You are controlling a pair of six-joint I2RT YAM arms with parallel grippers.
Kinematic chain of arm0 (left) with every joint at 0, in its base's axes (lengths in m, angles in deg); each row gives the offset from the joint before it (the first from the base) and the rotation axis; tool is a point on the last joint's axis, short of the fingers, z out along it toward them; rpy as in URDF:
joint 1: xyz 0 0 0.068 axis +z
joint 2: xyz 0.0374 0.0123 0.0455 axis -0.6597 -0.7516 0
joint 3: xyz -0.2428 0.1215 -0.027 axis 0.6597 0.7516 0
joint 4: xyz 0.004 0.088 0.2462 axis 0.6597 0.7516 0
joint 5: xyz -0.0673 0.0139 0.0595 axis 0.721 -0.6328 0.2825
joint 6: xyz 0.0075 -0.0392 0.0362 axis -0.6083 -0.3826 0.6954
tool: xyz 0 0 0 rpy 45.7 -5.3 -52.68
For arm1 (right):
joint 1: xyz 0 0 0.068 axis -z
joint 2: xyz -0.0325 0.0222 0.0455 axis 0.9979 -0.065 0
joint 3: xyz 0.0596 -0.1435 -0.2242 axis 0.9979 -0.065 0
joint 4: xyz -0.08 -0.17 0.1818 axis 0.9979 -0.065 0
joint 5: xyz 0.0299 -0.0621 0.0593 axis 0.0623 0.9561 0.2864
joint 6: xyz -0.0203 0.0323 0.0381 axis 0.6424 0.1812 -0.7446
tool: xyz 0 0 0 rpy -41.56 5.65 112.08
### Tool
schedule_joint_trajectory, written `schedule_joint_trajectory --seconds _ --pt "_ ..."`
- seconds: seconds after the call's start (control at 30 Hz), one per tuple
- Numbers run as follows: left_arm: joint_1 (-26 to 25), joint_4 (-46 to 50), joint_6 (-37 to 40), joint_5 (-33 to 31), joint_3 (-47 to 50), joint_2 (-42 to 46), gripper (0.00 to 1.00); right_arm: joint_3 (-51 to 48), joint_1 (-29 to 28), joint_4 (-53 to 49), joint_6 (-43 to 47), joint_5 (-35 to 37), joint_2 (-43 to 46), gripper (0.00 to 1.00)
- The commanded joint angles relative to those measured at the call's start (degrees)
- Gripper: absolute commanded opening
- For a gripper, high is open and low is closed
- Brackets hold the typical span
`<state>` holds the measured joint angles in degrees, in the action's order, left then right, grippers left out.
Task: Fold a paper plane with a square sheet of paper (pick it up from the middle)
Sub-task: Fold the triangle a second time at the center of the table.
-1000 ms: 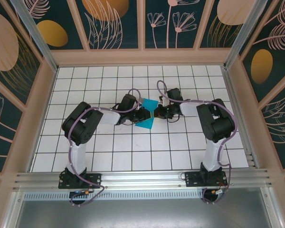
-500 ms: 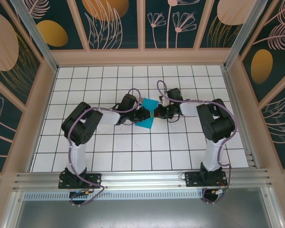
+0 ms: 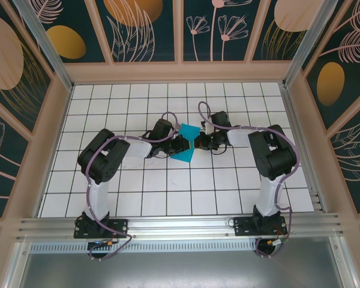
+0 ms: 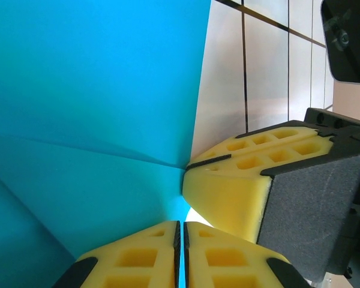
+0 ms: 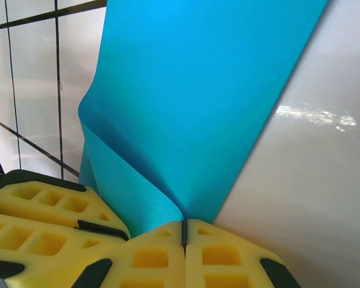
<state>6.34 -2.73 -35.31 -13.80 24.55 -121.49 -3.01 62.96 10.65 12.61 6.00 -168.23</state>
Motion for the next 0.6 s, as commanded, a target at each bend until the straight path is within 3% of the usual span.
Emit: schedule_joint_trajectory --seconds 0.0,0.57 --pt "-0.27 1.26 1.23 -0.59 0.36 0.71 0.14 2.26 -0.24 0.68 1.33 -0.45 -1.31 0.03" --pt "-0.37 1.83 1.05 -0.32 0.04 -0.48 0.14 3.35 -0.42 -1.10 1.33 1.68 -2.21 0.03"
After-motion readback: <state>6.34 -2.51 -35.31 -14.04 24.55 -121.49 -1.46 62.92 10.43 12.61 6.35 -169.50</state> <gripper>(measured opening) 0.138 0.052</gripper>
